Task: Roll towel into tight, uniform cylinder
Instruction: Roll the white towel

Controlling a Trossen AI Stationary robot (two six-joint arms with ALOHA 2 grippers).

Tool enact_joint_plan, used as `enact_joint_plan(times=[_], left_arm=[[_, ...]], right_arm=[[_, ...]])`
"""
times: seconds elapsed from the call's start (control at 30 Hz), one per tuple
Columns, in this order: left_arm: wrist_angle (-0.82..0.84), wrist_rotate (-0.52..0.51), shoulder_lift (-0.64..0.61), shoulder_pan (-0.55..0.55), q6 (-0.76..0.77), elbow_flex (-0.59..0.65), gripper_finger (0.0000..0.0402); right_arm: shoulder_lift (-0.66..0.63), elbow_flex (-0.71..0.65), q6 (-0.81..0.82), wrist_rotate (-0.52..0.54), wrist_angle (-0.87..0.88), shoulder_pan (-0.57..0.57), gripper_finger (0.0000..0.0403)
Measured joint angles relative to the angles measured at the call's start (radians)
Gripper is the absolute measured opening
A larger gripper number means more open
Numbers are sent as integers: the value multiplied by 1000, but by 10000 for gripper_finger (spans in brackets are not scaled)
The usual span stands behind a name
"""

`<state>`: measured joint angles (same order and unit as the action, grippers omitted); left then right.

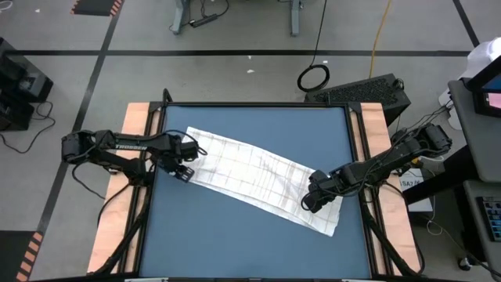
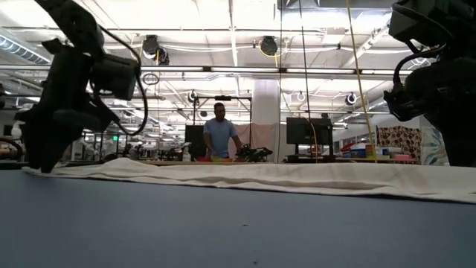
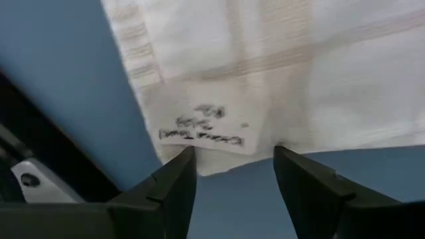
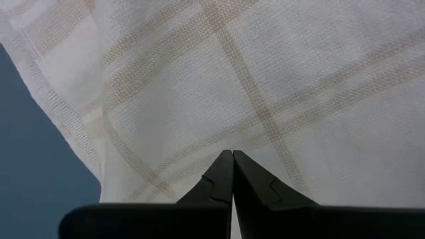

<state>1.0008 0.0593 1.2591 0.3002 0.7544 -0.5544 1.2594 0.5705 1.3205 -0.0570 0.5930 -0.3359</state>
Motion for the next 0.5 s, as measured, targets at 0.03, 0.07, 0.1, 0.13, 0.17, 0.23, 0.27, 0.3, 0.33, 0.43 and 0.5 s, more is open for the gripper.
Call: enact_joint_plan(times=[0.03, 0.07, 0.1, 0.13, 0.17, 0.23, 0.27, 0.3, 0.33, 0.43, 0.5], left_arm=[[0, 0, 0, 5, 0, 9, 205], [0, 0, 0, 11, 1, 13, 205], [-1, 2, -1, 15, 1, 16, 205], [0, 3, -1, 18, 0, 18, 205], [0, 4, -1, 21, 0, 19, 205], [0, 4, -1, 21, 1, 19, 205], [0, 3, -1, 21, 1, 19, 205], [-1, 4, -1, 21, 1, 19, 205], [-1, 5, -1, 21, 1, 19, 205], [-1, 10, -1, 21, -1, 20, 197], [-2, 15, -1, 21, -3, 20, 178]], right_arm=[[0, 0, 0, 0, -1, 0, 0], [0, 0, 0, 0, -1, 0, 0], [0, 0, 1, 0, -1, 0, 0], [0, 0, 2, 0, -3, 0, 0], [0, 0, 2, 0, -4, 0, 0], [0, 0, 3, 0, -6, 0, 0], [0, 0, 2, 0, -8, 0, 0], [0, 0, 3, 0, -11, 0, 0], [0, 0, 3, 0, -11, 0, 0], [0, 0, 2, 0, -11, 0, 0], [0, 0, 2, 0, -11, 0, 0]])
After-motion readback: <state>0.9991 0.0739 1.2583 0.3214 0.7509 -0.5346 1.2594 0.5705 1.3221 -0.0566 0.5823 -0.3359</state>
